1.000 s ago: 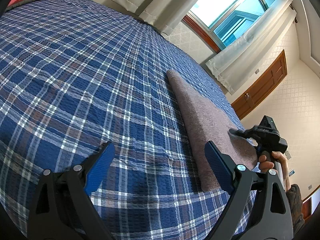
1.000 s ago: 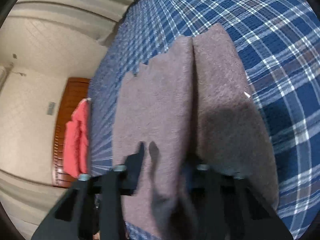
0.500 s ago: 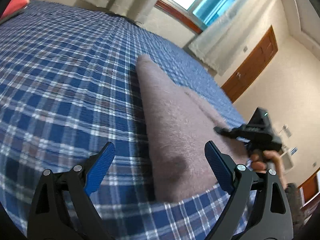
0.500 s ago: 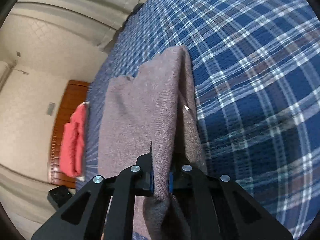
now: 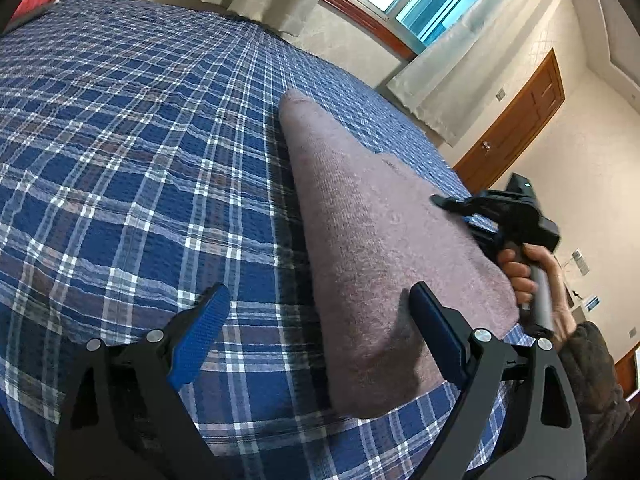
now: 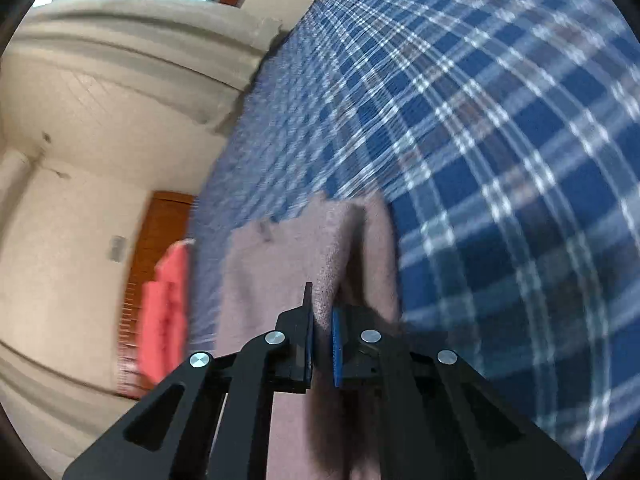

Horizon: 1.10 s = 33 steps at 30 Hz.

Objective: Fold small clothes

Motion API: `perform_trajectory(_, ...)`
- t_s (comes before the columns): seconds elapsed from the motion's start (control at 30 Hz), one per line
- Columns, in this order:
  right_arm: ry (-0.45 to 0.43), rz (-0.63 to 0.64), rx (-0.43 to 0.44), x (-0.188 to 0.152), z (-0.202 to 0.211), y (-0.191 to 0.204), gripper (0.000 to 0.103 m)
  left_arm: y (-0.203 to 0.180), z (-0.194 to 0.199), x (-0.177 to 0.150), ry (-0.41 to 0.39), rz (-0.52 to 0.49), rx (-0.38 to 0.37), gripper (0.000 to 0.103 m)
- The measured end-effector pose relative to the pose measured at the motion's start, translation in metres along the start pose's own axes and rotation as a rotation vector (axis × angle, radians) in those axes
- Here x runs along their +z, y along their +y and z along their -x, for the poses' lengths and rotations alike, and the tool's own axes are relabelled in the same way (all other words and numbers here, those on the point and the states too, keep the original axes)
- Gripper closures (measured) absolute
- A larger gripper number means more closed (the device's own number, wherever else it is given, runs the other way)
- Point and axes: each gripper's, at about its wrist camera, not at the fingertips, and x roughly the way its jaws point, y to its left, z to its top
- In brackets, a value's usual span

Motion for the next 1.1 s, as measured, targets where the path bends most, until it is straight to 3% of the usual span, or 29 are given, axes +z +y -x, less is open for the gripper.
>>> perform_trajectory(0.17,-0.012,-0.01,0.043,-0.006,0.012,-0.003,0.093,0.003,0.003,-0.001,0.005,-0.013,0.012,0.012)
perform_trajectory(0.23,-0.005,-0.001,0.05,-0.019,0.026,-0.006,0.086,0.002,0.003,-0.001,0.004,-0.008,0.007,0.012)
perform_trajectory(0.3,-0.013,0.018,0.051,-0.038,0.044,-0.008,0.066,0.003,0.003,-0.001,0.005,-0.01,0.009,0.012)
perform_trajectory(0.4,-0.027,0.058,0.026,-0.08,0.079,-0.011,0.059,0.003,0.003,-0.001,0.004,-0.008,0.007,0.012)
perform_trajectory(0.57,0.006,0.122,0.001,-0.134,0.098,-0.008,0.059,0.003,0.003,-0.001,0.005,-0.009,0.008,0.012)
perform_trajectory(0.67,0.032,0.131,-0.023,-0.147,0.091,-0.011,0.06,0.003,0.003,-0.001,0.005,-0.009,0.009,0.012)
perform_trajectory(0.8,0.023,0.143,-0.085,-0.148,0.083,-0.015,0.088,0.003,0.003,-0.001,0.006,-0.011,0.012,0.012)
perform_trajectory(0.87,0.018,0.128,-0.075,-0.149,0.083,-0.024,0.093,0.003,0.003,-0.001,0.008,-0.017,0.019,0.012)
perform_trajectory(1.1,-0.002,0.057,0.03,-0.153,0.093,-0.047,0.094,0.002,0.002,0.0,0.012,-0.022,0.027,0.012)
